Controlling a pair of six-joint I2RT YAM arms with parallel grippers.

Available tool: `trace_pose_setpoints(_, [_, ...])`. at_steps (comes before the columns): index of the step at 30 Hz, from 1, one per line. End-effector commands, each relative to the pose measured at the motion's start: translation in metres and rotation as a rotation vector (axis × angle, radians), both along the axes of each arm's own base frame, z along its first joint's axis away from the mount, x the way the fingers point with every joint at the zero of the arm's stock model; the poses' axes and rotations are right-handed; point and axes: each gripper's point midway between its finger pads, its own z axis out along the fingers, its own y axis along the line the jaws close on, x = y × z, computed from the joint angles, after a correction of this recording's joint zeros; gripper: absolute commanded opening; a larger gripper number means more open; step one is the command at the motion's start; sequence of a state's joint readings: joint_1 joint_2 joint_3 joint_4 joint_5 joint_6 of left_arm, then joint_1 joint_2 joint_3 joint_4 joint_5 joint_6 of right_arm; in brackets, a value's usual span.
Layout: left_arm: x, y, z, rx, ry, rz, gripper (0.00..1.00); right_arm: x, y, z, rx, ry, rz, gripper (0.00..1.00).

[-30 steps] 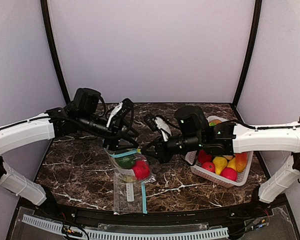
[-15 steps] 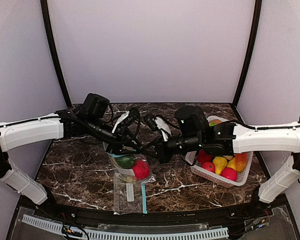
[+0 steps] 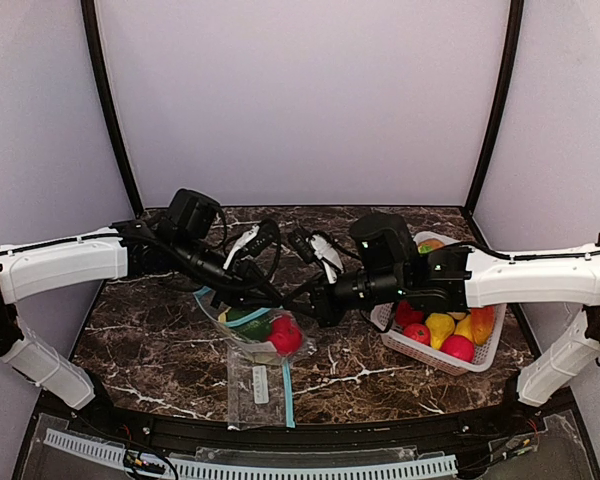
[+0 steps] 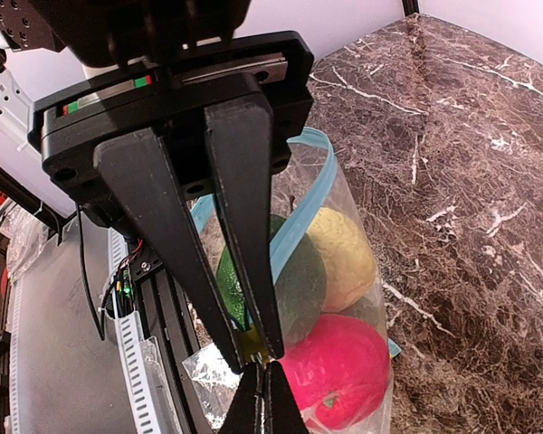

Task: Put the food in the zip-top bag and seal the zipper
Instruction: Zip the zipper of the food storage bag.

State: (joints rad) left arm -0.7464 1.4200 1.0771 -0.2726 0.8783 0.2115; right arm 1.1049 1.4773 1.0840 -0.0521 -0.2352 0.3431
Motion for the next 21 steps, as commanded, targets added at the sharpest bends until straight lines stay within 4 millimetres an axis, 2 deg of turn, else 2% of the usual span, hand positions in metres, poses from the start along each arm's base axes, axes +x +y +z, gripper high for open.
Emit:
trace_pose_setpoints(1, [-0.009,0.007,-0.007,0.029,0.021,-0.007,0.01,0.008,-0.005,0.017,0.051,-0.021,-0.049,0.0])
trace_pose_setpoints(15, [-0.007,0.011,-0.004,0.047,-0.016,0.016,0.01,0.02,-0.029,0.015,-0.003,-0.006,-0.174,0.0])
trace_pose_setpoints(21, [-0.005,0.015,-0.002,0.061,-0.034,0.034,0.01,0.026,-0.038,0.02,-0.021,-0.016,-0.221,0.0])
